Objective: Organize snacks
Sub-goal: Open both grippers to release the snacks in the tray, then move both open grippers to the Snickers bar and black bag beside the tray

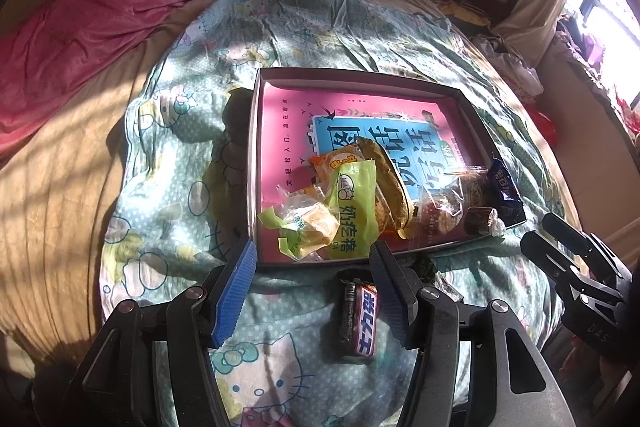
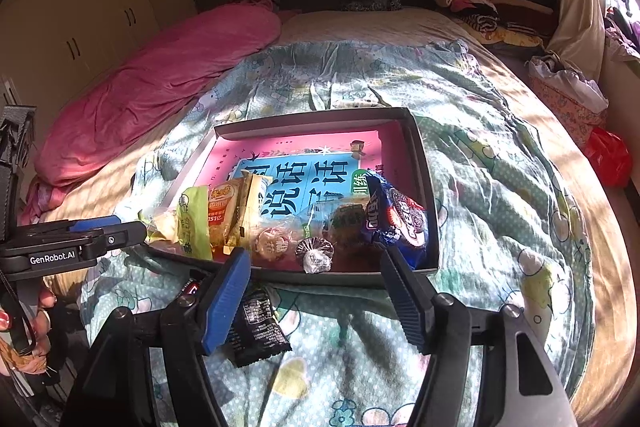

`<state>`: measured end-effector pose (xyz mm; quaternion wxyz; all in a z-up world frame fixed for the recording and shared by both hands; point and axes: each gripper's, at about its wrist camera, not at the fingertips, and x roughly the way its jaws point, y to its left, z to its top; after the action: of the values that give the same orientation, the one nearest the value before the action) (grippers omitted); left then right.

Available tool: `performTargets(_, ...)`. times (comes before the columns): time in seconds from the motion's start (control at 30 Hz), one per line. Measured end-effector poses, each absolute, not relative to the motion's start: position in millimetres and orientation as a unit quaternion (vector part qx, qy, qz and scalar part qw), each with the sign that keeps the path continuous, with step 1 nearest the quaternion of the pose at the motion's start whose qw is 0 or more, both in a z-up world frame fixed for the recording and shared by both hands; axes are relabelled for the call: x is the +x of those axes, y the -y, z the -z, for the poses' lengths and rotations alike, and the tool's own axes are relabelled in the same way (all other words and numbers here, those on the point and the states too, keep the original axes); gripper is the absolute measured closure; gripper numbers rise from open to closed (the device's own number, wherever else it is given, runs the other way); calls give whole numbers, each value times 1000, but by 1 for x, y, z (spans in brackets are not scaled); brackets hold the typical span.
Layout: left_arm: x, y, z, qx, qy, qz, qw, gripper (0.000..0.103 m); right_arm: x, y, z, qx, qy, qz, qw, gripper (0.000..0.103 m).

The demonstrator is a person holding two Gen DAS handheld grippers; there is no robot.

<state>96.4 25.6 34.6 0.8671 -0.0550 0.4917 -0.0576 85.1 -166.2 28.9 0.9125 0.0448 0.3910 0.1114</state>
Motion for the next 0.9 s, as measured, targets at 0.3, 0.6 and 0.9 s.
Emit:
performTargets(0.3, 85, -26, -37, -57, -490, 60, 868, 41, 76, 156, -32, 36, -384, -128, 914, 29)
performTargets(0.6, 76, -23, -33, -53, -492, 64, 866, 41, 70, 147, -26, 34, -389, -145, 909, 28)
performTargets(0.9, 71, -19, -25, -47, -503, 73, 860, 41, 67, 138, -18, 22, -400, -157, 903, 28)
